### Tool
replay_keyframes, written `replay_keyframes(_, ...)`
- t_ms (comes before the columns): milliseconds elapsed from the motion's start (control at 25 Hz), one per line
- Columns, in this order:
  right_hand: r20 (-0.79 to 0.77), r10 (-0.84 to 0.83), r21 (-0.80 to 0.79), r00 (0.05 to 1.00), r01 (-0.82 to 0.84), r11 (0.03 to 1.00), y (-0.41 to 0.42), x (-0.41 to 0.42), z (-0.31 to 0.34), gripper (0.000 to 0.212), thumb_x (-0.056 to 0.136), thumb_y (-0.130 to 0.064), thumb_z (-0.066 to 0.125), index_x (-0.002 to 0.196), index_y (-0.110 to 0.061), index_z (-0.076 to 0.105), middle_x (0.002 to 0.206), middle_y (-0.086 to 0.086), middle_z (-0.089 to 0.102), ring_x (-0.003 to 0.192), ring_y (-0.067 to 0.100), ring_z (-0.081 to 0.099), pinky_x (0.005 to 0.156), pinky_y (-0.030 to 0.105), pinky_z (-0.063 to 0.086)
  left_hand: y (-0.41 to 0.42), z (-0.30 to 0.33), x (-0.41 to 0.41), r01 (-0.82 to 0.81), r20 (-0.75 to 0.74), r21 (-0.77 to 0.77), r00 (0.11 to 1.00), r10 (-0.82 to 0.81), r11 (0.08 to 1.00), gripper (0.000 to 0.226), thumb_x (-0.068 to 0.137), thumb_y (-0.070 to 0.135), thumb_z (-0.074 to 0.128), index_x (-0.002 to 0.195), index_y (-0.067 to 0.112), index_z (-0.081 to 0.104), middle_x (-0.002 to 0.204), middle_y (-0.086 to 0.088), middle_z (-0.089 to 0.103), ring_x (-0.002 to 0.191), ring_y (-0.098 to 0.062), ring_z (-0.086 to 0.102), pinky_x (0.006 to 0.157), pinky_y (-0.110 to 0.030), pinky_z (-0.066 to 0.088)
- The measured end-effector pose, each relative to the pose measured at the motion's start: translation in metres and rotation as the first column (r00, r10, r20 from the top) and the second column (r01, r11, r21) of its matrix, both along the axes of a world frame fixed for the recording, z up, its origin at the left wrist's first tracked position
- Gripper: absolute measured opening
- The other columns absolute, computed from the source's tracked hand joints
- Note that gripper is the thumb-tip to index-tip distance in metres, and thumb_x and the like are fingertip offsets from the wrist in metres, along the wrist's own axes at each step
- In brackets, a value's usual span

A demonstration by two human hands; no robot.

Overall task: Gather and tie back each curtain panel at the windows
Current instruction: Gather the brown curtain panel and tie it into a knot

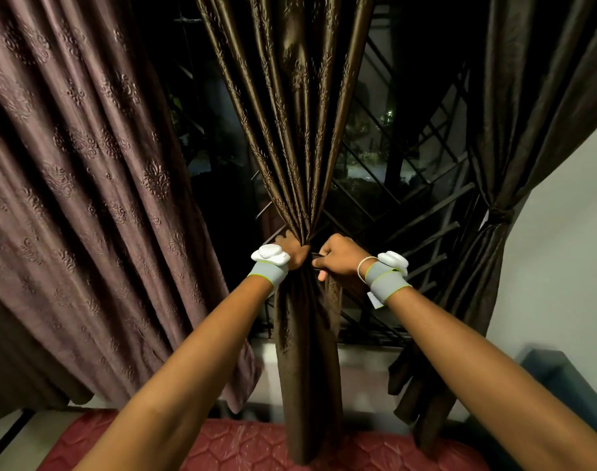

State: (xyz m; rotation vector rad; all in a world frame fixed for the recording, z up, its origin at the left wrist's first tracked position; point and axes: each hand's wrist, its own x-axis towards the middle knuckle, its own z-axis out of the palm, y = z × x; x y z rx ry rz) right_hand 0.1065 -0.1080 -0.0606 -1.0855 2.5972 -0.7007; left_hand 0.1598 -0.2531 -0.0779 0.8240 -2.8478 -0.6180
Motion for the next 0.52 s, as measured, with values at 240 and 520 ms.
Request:
replay_keyframes(240, 0.182, 0.039, -0.166, 0.982, -0.008, 0.986, -0.025, 0.024, -0.007, 0.043, 0.078, -0.015, 0.063, 0.042, -0.015, 0.04, 0.05, 0.013, 0.052, 0.061, 0.032, 0.066, 0.055, 0.033, 0.047, -0.003, 0.024, 0.003, 0.16, 0.203, -0.226, 0.972, -0.114, 0.961, 0.042, 0.103, 0.035, 0.033, 0.11, 0.001, 0.056, 0.123, -0.02, 0.054, 0.123, -0.035, 0.053, 0.084, -0.028, 0.038)
replay_keyframes(520, 0.156, 0.067, -0.149, 0.985, -0.044, 0.988, -0.019, 0.028, -0.004, 0.035, 0.077, -0.009, 0.059, 0.047, -0.015, 0.043, 0.057, 0.011, 0.052, 0.058, 0.025, 0.057, 0.055, 0.036, 0.052, -0.001, 0.038, 0.004, 0.051, 0.351, 0.086, 0.933, -0.078, 0.995, 0.046, 0.099, 0.045, 0.033, 0.105, 0.006, 0.058, 0.093, -0.014, 0.063, 0.069, -0.029, 0.068, 0.062, -0.031, 0.058)
